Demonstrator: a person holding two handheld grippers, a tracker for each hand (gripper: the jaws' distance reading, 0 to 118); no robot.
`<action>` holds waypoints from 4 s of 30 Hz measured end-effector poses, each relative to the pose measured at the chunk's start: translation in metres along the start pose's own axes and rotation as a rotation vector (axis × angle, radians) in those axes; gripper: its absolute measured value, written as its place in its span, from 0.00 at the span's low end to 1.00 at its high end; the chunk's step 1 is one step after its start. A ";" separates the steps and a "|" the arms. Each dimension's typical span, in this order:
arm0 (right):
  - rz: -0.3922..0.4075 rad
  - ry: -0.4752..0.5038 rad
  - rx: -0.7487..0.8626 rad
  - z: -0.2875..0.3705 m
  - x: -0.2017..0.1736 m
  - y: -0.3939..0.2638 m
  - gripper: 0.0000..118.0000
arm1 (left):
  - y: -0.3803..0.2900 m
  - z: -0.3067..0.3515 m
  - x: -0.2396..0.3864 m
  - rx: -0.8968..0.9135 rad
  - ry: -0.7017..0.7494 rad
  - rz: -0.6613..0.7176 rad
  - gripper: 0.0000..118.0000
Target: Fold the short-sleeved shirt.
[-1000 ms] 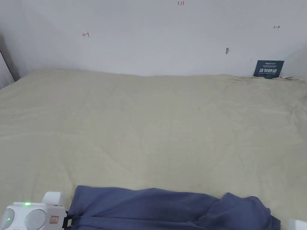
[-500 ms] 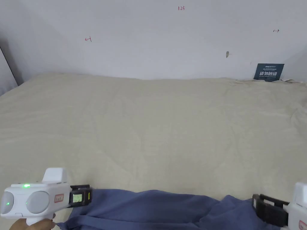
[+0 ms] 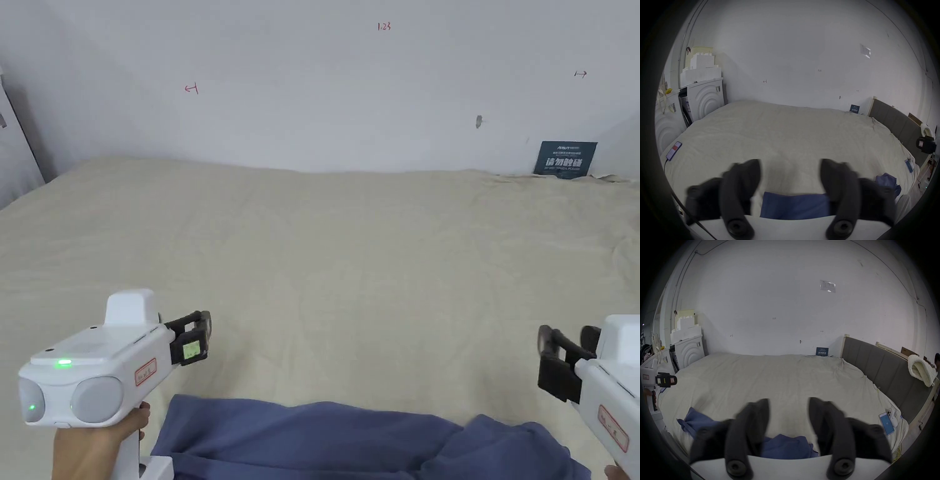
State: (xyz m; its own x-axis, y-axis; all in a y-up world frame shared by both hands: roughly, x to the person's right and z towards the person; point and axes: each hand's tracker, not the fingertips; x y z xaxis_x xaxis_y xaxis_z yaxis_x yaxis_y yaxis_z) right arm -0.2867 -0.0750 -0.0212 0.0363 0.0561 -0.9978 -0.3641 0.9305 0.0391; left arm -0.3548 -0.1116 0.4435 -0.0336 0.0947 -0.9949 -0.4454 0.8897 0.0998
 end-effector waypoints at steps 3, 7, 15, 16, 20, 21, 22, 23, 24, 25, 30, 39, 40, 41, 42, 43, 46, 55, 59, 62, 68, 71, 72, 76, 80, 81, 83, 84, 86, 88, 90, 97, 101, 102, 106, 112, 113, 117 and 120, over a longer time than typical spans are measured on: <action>-0.015 0.000 0.016 -0.003 -0.001 -0.004 0.05 | -0.007 -0.004 0.002 0.001 -0.014 -0.013 0.23; -0.022 0.000 0.018 -0.009 0.001 -0.008 0.01 | -0.011 -0.006 -0.002 -0.033 -0.057 0.002 0.00; -0.020 -0.005 0.003 -0.013 0.002 -0.011 0.01 | -0.007 -0.019 -0.054 -0.206 -0.227 0.092 0.00; -0.020 -0.007 -0.001 -0.013 0.002 -0.012 0.01 | -0.007 -0.023 -0.066 -0.236 -0.271 0.121 0.00; -0.010 -0.013 -0.007 -0.013 -0.002 -0.012 0.01 | -0.008 -0.043 -0.108 -0.387 -0.400 0.249 0.00; -0.009 -0.014 -0.010 -0.011 -0.006 -0.011 0.01 | -0.011 -0.048 -0.118 -0.416 -0.410 0.278 0.00; -0.008 -0.014 -0.013 -0.012 -0.007 -0.012 0.01 | -0.014 -0.054 -0.126 -0.461 -0.430 0.300 0.00; -0.008 -0.015 -0.016 -0.013 -0.007 -0.012 0.01 | -0.017 -0.053 -0.126 -0.475 -0.413 0.314 0.00; -0.008 -0.016 -0.020 -0.013 -0.007 -0.013 0.01 | -0.021 -0.057 -0.131 -0.502 -0.403 0.327 0.00; -0.009 -0.016 -0.026 -0.013 -0.009 -0.013 0.01 | -0.025 -0.061 -0.136 -0.528 -0.403 0.340 0.00; -0.001 -0.020 -0.045 -0.016 -0.011 -0.016 0.01 | -0.048 -0.088 -0.156 -0.592 -0.382 0.369 0.00; -0.001 -0.024 -0.078 -0.019 -0.009 -0.021 0.01 | -0.067 -0.104 -0.130 -0.711 -0.374 0.315 0.57; -0.003 -0.023 -0.080 -0.018 -0.008 -0.022 0.01 | -0.069 -0.106 -0.127 -0.728 -0.364 0.302 0.67; -0.004 -0.024 -0.083 -0.018 -0.008 -0.023 0.01 | -0.070 -0.108 -0.123 -0.749 -0.355 0.285 0.72; -0.004 -0.025 -0.086 -0.018 -0.007 -0.024 0.01 | -0.072 -0.110 -0.120 -0.755 -0.351 0.275 0.73; -0.004 -0.028 -0.089 -0.018 -0.006 -0.025 0.01 | -0.078 -0.127 -0.134 -0.761 -0.347 0.267 0.73; -0.008 -0.030 -0.093 -0.017 -0.004 -0.026 0.01 | -0.082 -0.136 -0.127 -0.785 -0.332 0.238 0.73; -0.015 -0.034 -0.094 -0.016 0.002 -0.027 0.01 | -0.082 -0.134 -0.112 -0.787 -0.272 0.123 0.55; -0.028 -0.024 -0.096 -0.017 0.003 -0.029 0.01 | -0.083 -0.129 -0.112 -0.794 -0.314 0.183 0.09; -0.023 -0.018 -0.098 -0.016 0.003 -0.030 0.01 | -0.083 -0.124 -0.097 -0.771 -0.289 0.099 0.02; -0.029 -0.011 -0.089 -0.013 0.009 -0.026 0.01 | -0.066 -0.107 -0.081 -0.761 -0.242 0.067 0.00; -0.028 -0.009 -0.081 -0.013 0.013 -0.023 0.01 | -0.049 -0.094 -0.083 -0.753 -0.208 0.046 0.00; -0.028 -0.009 -0.078 -0.013 0.014 -0.022 0.01 | -0.042 -0.089 -0.088 -0.749 -0.203 0.061 0.00; -0.037 -0.008 -0.069 -0.013 0.016 -0.021 0.01 | -0.021 -0.072 -0.099 -0.724 -0.214 0.085 0.00; -0.042 -0.001 -0.066 -0.014 0.015 -0.020 0.01 | -0.009 -0.059 -0.116 -0.710 -0.166 0.067 0.00; -0.042 0.001 -0.065 -0.013 0.015 -0.021 0.01 | -0.007 -0.057 -0.122 -0.708 -0.145 0.078 0.00; -0.040 0.003 -0.064 -0.014 0.015 -0.020 0.01 | -0.004 -0.047 -0.133 -0.711 -0.109 0.098 0.00; -0.041 0.005 -0.065 -0.014 0.016 -0.020 0.01 | -0.003 -0.043 -0.136 -0.707 -0.085 0.108 0.00; -0.043 0.009 -0.064 -0.014 0.016 -0.021 0.01 | -0.003 -0.040 -0.146 -0.720 -0.031 0.123 0.00; -0.041 0.011 -0.066 -0.015 0.017 -0.022 0.01 | -0.004 -0.037 -0.146 -0.734 0.003 0.178 0.00; -0.042 0.016 -0.067 -0.015 0.017 -0.023 0.01 | -0.007 -0.036 -0.136 -0.738 0.000 0.192 0.00; -0.039 0.018 -0.071 -0.008 0.021 -0.026 0.01 | -0.009 -0.045 -0.050 -0.782 -0.175 0.156 0.00; -0.040 0.015 -0.073 -0.005 0.024 -0.028 0.01 | -0.015 -0.060 0.007 -0.817 -0.292 0.120 0.00; -0.040 0.015 -0.072 -0.003 0.025 -0.029 0.01 | -0.016 -0.063 0.022 -0.815 -0.323 0.103 0.00; -0.046 0.011 -0.071 0.002 0.030 -0.031 0.01 | -0.028 -0.088 0.060 -0.835 -0.365 0.059 0.00; -0.049 0.000 -0.074 0.006 0.037 -0.034 0.01 | -0.047 -0.101 0.115 -0.868 -0.419 -0.013 0.00; -0.049 -0.002 -0.074 0.007 0.038 -0.034 0.01 | -0.049 -0.104 0.120 -0.876 -0.429 -0.019 0.00; -0.050 -0.010 -0.072 0.009 0.041 -0.034 0.01 | -0.061 -0.109 0.136 -0.879 -0.417 -0.047 0.00; -0.048 -0.015 -0.073 0.010 0.043 -0.034 0.01 | -0.065 -0.107 0.143 -0.885 -0.427 -0.063 0.03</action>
State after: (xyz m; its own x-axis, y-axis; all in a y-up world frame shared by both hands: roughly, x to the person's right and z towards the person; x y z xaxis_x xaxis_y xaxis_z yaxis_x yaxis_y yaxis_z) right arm -0.2637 -0.1004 -0.0646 0.0687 0.0182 -0.9975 -0.4285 0.9035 -0.0131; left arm -0.4267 -0.2039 0.2936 0.2612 0.3668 -0.8929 -0.9504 0.2595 -0.1714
